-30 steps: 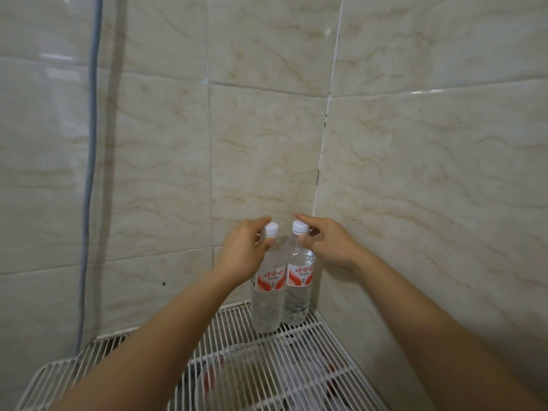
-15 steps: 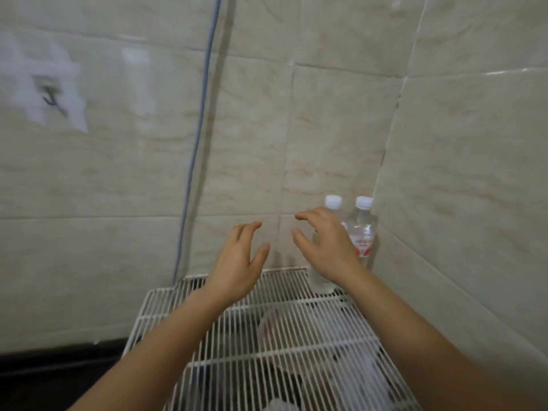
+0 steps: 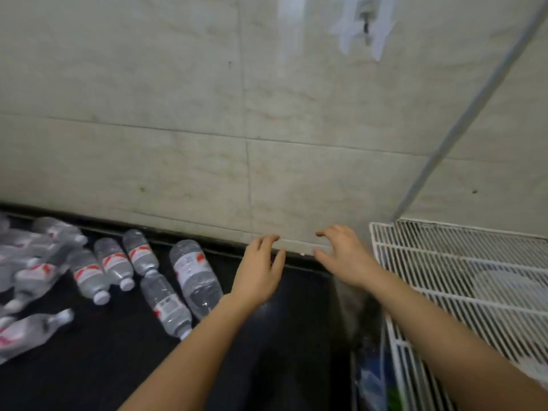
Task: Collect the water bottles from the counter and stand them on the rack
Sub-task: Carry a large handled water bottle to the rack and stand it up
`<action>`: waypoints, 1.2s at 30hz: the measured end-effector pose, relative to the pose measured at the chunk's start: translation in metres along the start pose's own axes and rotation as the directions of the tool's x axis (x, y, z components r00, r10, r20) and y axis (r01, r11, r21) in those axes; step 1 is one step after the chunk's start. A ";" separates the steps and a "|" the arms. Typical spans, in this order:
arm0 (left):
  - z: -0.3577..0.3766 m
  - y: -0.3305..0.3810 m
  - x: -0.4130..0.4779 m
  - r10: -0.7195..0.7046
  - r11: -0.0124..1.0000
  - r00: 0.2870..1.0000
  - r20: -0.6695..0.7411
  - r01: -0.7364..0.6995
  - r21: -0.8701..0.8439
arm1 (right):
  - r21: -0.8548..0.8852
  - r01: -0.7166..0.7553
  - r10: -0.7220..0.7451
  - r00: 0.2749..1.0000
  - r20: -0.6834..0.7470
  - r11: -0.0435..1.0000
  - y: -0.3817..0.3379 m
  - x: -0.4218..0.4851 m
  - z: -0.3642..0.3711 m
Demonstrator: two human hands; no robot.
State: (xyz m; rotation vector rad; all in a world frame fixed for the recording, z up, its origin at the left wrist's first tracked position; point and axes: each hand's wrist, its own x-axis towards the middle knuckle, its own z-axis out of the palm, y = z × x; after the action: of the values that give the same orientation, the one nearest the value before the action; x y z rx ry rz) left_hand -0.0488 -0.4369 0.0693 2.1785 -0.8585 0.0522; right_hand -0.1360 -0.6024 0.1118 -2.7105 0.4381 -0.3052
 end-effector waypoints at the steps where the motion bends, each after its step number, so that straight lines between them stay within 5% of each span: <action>1: -0.009 -0.025 -0.005 -0.013 1.000 1.000 0.006 0.013 0.011 | 0.015 -0.022 0.022 0.999 0.025 1.000 -0.016 0.007 0.020; 10: -0.076 -0.197 -0.069 -0.145 0.987 0.985 0.093 0.139 0.076 | 0.075 -0.173 0.149 0.954 0.259 0.982 -0.127 0.019 0.171; 15: -0.068 -0.229 -0.058 0.068 0.967 0.978 0.196 -0.113 0.230 | 0.091 -0.387 0.326 0.862 0.387 0.918 -0.132 0.000 0.221; 17: -0.061 -0.228 -0.043 0.161 0.919 0.926 0.340 -0.267 0.289 | 0.153 -0.486 0.388 0.819 0.423 0.860 -0.129 -0.009 0.236; 21: -0.054 -0.233 -0.021 0.114 0.824 0.765 0.634 -0.430 0.370 | 0.391 -0.641 0.494 0.764 0.417 0.661 -0.129 -0.021 0.253; 26: -0.042 -0.226 -0.018 0.101 0.844 0.789 0.607 -0.391 0.368 | 0.631 -0.761 0.559 0.591 0.581 0.148 -0.130 -0.032 0.264; 28: -0.041 -0.218 -0.015 0.109 0.838 0.795 0.596 -0.396 0.376 | 0.683 -0.729 0.578 0.576 0.578 0.044 -0.131 -0.030 0.264; 32: -0.049 -0.207 -0.010 0.130 0.838 0.799 0.588 -0.405 0.366 | 0.687 -0.706 0.614 0.622 0.486 0.171 -0.123 -0.022 0.235; 36: -0.055 -0.191 -0.002 0.186 0.893 0.851 0.492 -0.355 0.277 | 0.577 -0.635 0.613 0.742 0.271 0.514 -0.104 -0.012 0.170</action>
State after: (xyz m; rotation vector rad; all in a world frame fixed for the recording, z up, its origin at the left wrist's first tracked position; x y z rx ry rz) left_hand 0.0754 -0.3083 -0.0175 2.4307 -1.5356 -0.1823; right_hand -0.0753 -0.4510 -0.0027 -1.7190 1.0531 -0.1524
